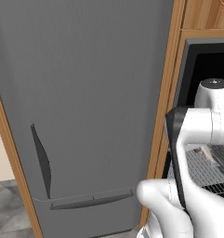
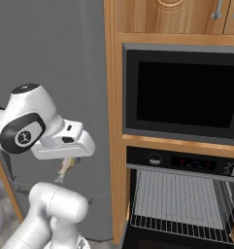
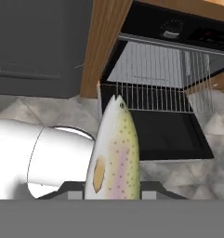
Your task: Take the fish from the oven and place it on the plate on the counter.
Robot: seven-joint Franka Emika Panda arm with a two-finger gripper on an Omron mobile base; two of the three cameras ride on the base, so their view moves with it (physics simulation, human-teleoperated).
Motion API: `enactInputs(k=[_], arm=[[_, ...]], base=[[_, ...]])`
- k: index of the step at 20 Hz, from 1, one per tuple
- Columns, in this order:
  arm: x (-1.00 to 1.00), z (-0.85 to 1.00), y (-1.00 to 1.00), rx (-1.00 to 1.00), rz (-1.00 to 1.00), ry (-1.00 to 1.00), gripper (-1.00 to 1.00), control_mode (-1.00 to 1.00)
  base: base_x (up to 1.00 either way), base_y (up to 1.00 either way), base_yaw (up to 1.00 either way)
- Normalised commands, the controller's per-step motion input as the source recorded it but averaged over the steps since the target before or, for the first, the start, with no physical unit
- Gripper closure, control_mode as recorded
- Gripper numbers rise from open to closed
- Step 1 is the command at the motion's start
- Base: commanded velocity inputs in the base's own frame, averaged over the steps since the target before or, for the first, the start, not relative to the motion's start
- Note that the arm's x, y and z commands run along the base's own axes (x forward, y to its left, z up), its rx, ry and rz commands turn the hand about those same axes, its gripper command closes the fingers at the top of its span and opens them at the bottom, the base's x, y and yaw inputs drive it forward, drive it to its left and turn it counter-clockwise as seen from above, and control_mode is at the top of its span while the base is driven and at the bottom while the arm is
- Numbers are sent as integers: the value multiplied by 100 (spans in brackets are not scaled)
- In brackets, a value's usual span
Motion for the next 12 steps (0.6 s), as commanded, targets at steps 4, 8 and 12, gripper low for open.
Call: enactInputs(k=[4, 8, 12], arm=[[0, -7, 98, 0, 0, -10, 100, -100], [3, -5, 66, 0, 0, -4, 100, -100], [0, -9, 38, 0, 0, 0, 100, -100]], base=[[0, 0, 0], [0, 0, 0], [0, 0, 0]])
